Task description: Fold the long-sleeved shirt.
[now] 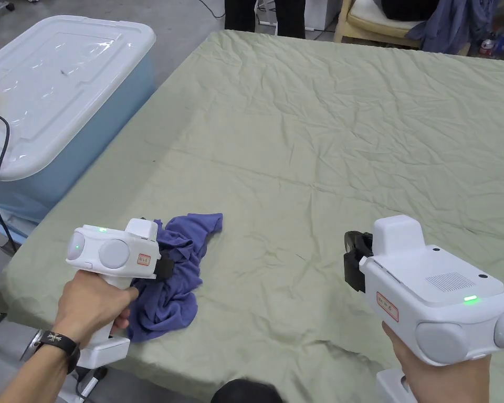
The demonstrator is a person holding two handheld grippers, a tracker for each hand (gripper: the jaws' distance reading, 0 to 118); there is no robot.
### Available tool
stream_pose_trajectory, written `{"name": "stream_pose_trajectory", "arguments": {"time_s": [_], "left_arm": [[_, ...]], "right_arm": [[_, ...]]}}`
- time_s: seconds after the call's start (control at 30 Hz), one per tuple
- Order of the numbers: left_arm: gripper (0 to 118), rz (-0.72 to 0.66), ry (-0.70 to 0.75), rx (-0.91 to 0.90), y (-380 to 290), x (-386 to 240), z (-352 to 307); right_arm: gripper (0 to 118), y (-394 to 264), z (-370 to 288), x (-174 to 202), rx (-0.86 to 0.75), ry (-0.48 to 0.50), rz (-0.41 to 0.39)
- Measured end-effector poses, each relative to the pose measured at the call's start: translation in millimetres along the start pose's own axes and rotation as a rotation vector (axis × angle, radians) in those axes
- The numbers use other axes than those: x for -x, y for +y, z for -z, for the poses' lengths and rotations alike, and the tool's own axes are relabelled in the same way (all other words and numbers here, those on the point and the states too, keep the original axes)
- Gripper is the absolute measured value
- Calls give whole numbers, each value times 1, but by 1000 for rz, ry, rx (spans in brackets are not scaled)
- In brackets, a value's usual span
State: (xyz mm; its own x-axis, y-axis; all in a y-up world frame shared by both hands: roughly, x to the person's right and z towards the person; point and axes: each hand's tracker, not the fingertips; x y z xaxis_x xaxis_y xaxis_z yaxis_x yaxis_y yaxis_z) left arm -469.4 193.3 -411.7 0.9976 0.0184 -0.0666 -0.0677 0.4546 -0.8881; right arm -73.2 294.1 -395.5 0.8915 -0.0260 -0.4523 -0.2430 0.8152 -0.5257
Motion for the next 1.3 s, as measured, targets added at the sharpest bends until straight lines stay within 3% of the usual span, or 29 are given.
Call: {"name": "stream_pose_trajectory", "arguments": {"time_s": [0.13, 0.37, 0.7, 0.77, 0.9, 1.3], "left_arm": [[15, -69, -9, -75, -9, 1, -17], [13, -97, 6, -327, -12, -17, -100], [12, 72, -87, -648, 46, -102, -253], [12, 163, -41, -717, 60, -126, -282], [12, 196, -147, -814, 90, -167, -325], [12, 347, -371, -906, 143, -318, -371]], "right_arm": [[1, 0, -8, -6, -5, -8, 9], [1, 6, -44, -23, -71, -38, 37], [1, 6, -125, -71, -195, -129, 113], [1, 5, -141, -83, -214, -157, 124], [1, 1, -170, -106, -251, -220, 149], [1, -31, -245, -174, -309, -389, 271]]}}
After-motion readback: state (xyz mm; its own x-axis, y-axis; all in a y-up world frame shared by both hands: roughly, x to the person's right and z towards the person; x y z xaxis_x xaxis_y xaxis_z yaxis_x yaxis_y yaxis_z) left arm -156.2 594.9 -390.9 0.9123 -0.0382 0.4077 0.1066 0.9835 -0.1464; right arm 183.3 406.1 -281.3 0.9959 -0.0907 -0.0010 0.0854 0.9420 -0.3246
